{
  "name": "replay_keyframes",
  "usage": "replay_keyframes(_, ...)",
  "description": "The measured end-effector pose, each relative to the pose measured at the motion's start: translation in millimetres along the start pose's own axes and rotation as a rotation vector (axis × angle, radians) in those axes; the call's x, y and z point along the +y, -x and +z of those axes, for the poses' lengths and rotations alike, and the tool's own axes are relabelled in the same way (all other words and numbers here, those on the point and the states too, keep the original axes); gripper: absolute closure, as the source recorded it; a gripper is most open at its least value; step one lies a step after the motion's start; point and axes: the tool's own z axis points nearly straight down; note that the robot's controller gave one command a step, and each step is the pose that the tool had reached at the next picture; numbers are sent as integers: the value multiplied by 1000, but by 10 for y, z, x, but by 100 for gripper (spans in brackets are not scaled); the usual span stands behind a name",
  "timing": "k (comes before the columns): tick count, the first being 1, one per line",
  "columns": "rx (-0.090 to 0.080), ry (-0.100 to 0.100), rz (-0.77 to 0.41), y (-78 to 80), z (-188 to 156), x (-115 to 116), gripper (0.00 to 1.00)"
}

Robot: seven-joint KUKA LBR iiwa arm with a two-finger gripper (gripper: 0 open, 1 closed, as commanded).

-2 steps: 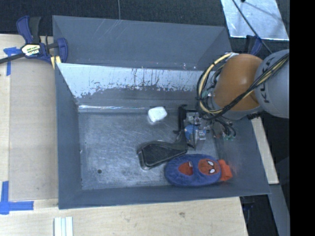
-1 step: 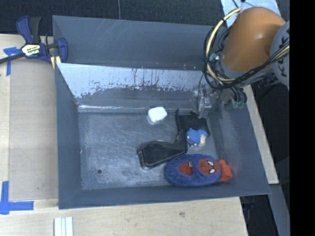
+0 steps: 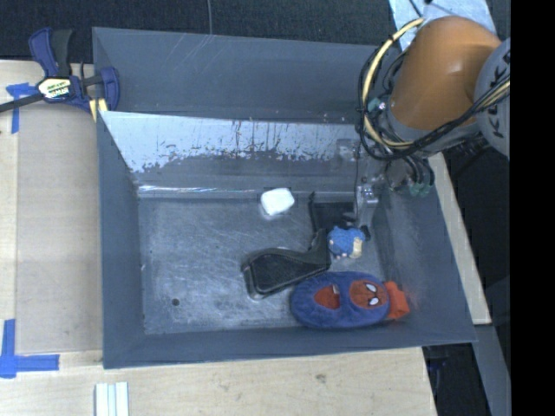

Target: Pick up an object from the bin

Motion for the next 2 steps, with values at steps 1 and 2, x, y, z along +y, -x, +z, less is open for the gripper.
replay_keyframes(1, 9, 2, -106, -370, 1132, -97, 0)
replay_keyframes(2, 0, 0, -418, -66, 1224, -101, 0)
